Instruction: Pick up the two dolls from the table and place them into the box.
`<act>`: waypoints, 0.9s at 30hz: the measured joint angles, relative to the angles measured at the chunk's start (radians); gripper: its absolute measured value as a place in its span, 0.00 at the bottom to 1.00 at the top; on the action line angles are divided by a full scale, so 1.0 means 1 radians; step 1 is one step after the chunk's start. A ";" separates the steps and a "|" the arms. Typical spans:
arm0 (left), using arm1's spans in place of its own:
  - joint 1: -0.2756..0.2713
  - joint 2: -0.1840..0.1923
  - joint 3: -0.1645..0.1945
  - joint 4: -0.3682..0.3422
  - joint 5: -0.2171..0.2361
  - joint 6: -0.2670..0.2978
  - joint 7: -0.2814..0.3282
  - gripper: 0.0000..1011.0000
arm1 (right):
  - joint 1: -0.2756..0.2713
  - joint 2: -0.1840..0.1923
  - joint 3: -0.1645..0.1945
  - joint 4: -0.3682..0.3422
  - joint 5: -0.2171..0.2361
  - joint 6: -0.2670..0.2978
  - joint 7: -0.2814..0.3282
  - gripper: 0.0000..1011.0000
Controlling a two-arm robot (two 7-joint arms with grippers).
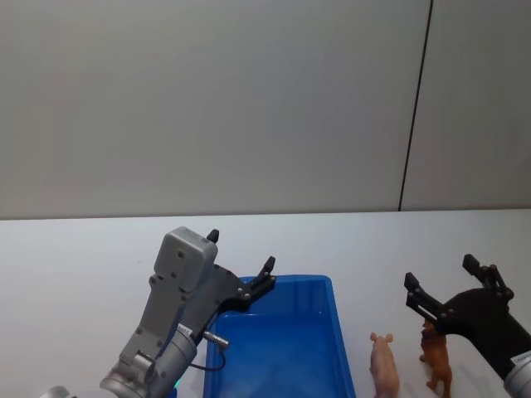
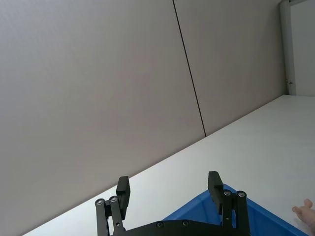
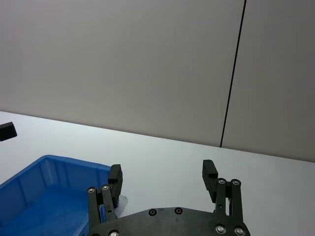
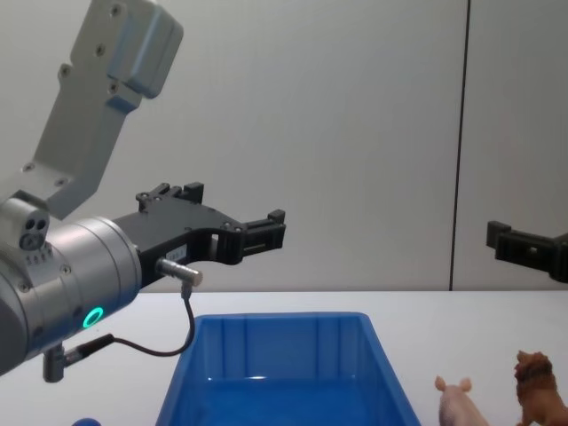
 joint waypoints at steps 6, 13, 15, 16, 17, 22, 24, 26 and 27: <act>0.000 0.000 0.000 0.000 0.000 0.000 0.000 0.99 | 0.000 0.000 0.000 0.000 0.000 0.000 0.000 0.99; 0.000 0.000 0.000 0.000 0.000 0.000 0.000 0.99 | 0.000 0.000 0.000 0.000 0.000 0.000 0.000 0.99; 0.000 0.000 0.000 0.000 0.000 0.000 0.000 0.99 | 0.000 0.000 0.000 0.000 0.000 0.000 0.000 0.99; 0.000 0.000 0.000 0.000 0.000 0.000 0.000 0.99 | 0.000 0.000 0.000 0.000 0.000 0.000 0.000 0.99; 0.000 0.000 0.000 0.000 0.000 0.000 0.000 0.99 | 0.000 0.000 0.000 0.000 0.000 0.000 0.000 0.99; 0.000 0.000 0.000 0.000 0.000 0.000 0.000 0.99 | 0.000 0.000 0.000 0.000 0.000 0.000 0.000 0.99; 0.000 0.000 0.000 0.000 0.000 0.000 0.000 0.99 | 0.000 0.000 0.000 0.000 0.000 0.000 0.000 0.99; 0.000 0.000 0.000 0.000 0.000 0.000 0.000 0.99 | 0.000 0.000 0.000 0.001 0.000 0.000 0.000 0.99; 0.000 0.000 0.000 0.000 0.000 0.000 0.000 0.99 | 0.000 0.000 0.000 0.001 0.000 0.000 0.000 0.99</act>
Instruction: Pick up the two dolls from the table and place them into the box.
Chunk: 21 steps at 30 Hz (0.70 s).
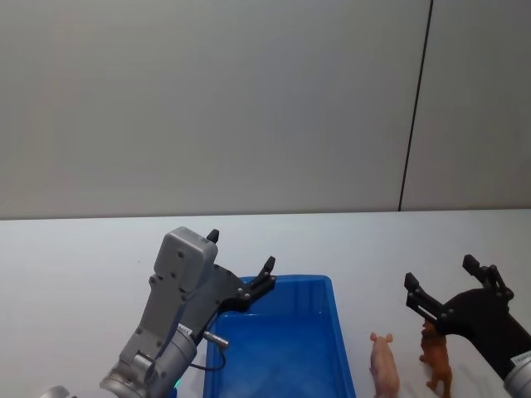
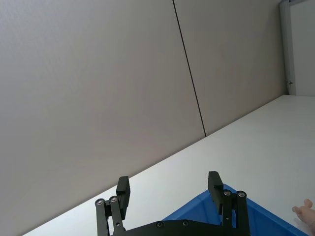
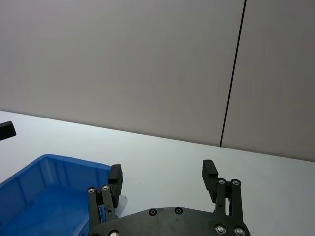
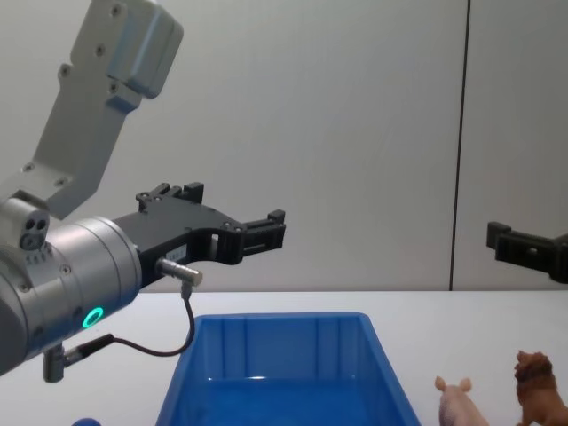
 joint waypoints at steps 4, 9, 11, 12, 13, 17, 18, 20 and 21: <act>0.000 0.000 0.000 0.000 0.000 0.000 0.000 0.99 | 0.004 0.003 0.003 0.007 -0.001 0.007 0.010 0.99; 0.000 0.000 0.000 0.000 0.000 0.000 0.000 0.99 | 0.011 0.014 0.012 0.026 -0.001 0.029 0.037 0.99; 0.000 0.000 0.000 0.000 0.000 0.000 0.000 0.99 | 0.014 0.021 0.017 0.036 0.002 0.040 0.051 0.99; 0.000 0.000 0.000 0.000 0.000 0.000 0.000 0.99 | 0.015 0.024 0.019 0.040 0.003 0.044 0.055 0.99; 0.000 0.000 0.000 0.000 0.000 0.000 0.000 0.99 | 0.016 0.026 0.021 0.043 0.005 0.049 0.062 0.99; 0.000 0.000 0.000 0.000 0.000 0.000 0.000 0.99 | 0.019 0.039 0.031 0.063 0.011 0.068 0.086 0.99; 0.000 0.000 0.000 0.000 0.000 0.000 0.000 0.99 | 0.020 0.044 0.034 0.071 0.012 0.077 0.097 0.99; 0.000 0.000 0.000 0.000 0.000 0.000 0.000 0.99 | 0.021 0.050 0.037 0.080 0.012 0.084 0.107 0.99; 0.000 0.000 0.000 0.000 0.000 0.000 0.000 0.99 | 0.022 0.053 0.039 0.084 0.012 0.087 0.111 0.99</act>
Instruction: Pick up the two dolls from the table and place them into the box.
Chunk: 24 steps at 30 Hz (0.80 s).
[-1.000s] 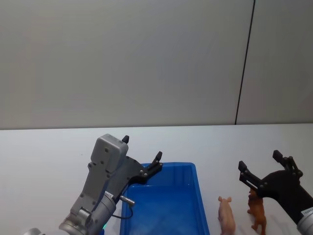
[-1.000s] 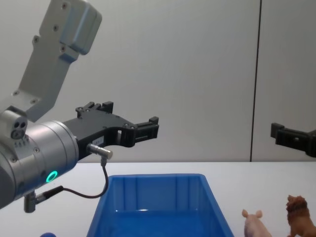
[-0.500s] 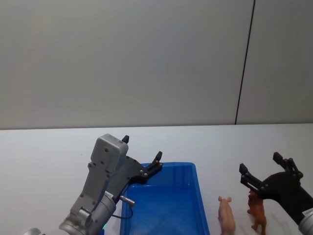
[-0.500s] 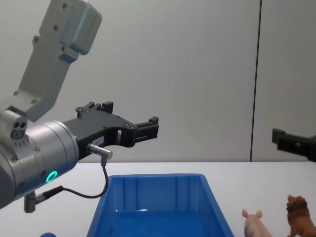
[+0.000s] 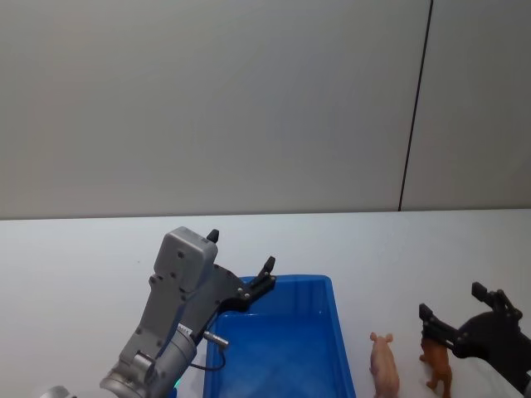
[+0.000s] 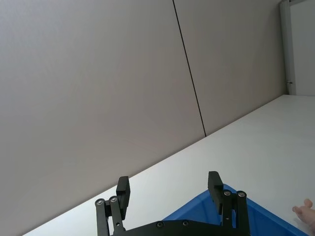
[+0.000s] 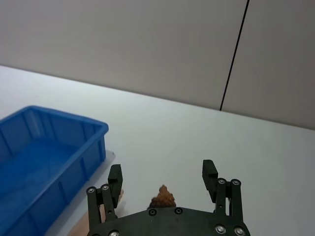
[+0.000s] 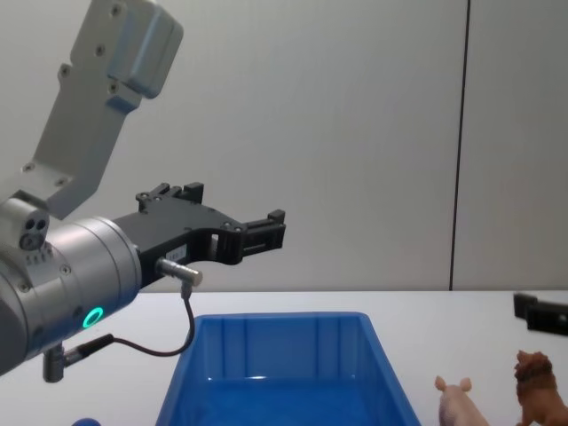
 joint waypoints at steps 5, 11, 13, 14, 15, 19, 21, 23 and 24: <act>0.000 0.000 0.000 0.000 0.000 0.000 0.000 0.99 | 0.003 0.015 0.007 0.026 -0.002 0.027 0.036 0.99; 0.000 0.000 0.000 0.000 0.000 0.000 0.000 0.99 | 0.007 0.023 0.010 0.050 -0.005 0.056 0.068 0.99; 0.000 0.000 0.000 0.000 0.000 0.000 0.000 0.99 | 0.009 0.025 0.010 0.060 -0.005 0.068 0.081 0.99; 0.000 0.000 0.000 0.000 0.000 0.000 0.000 0.99 | 0.011 0.025 0.009 0.068 -0.006 0.076 0.090 0.99; 0.000 0.000 0.000 0.000 0.000 0.000 0.000 0.99 | 0.012 0.025 0.008 0.070 -0.006 0.080 0.093 0.99; 0.000 0.000 0.000 0.000 0.000 0.000 0.000 0.99 | 0.017 0.020 0.002 0.085 -0.008 0.099 0.110 0.99; 0.000 0.000 0.000 0.000 0.000 0.000 0.000 0.99 | 0.021 0.017 -0.002 0.094 -0.009 0.111 0.116 0.99; 0.000 0.000 0.000 0.000 0.000 0.000 0.000 0.99 | 0.022 0.015 -0.003 0.099 -0.010 0.117 0.119 0.99; 0.000 0.000 0.000 0.000 0.000 0.000 0.000 0.99 | 0.024 0.013 -0.006 0.104 -0.010 0.123 0.122 0.99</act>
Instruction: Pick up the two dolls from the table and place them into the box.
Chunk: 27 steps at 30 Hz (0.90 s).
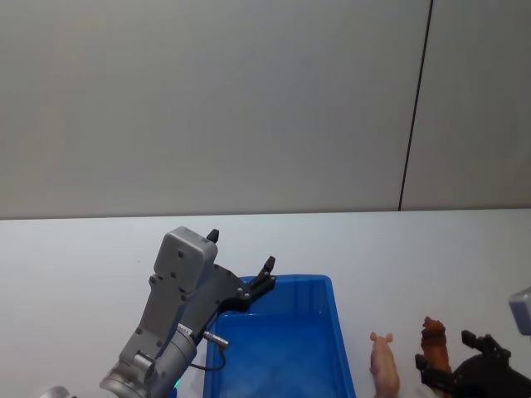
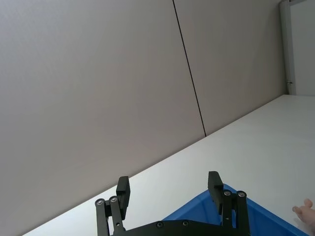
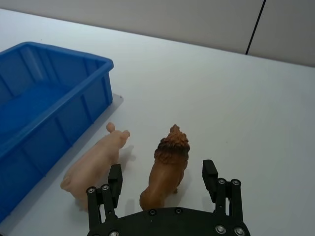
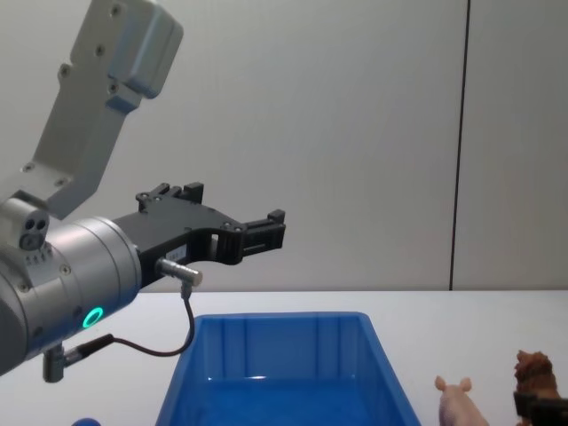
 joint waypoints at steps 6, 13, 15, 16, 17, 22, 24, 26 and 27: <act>0.000 0.000 0.000 0.000 0.000 0.000 0.000 0.99 | 0.007 -0.009 -0.008 0.018 0.000 0.028 0.008 0.99; 0.000 0.000 0.000 0.000 0.000 0.000 0.000 0.99 | 0.012 -0.019 -0.016 0.034 0.005 0.054 0.011 0.93; 0.000 0.000 0.000 0.000 0.000 0.000 0.000 0.99 | 0.013 -0.021 -0.018 0.038 0.008 0.062 0.012 0.89; 0.000 0.000 0.000 0.000 0.000 0.000 0.000 0.99 | 0.014 -0.022 -0.018 0.039 0.009 0.064 0.011 0.86; 0.000 0.000 0.000 0.000 0.000 0.000 0.000 0.99 | 0.014 -0.022 -0.019 0.040 0.010 0.066 0.011 0.82; 0.000 0.000 0.000 0.000 0.000 0.000 0.000 0.99 | 0.014 -0.025 -0.020 0.043 0.015 0.076 0.006 0.72; 0.000 0.000 0.000 0.000 0.000 0.000 0.000 0.99 | 0.014 -0.026 -0.021 0.043 0.017 0.079 0.001 0.64; 0.000 0.000 0.000 0.000 0.000 0.000 0.000 0.99 | 0.013 -0.026 -0.021 0.042 0.018 0.081 -0.005 0.58; 0.000 0.000 0.000 0.000 0.000 0.000 0.000 0.99 | 0.012 -0.027 -0.021 0.042 0.019 0.081 -0.008 0.54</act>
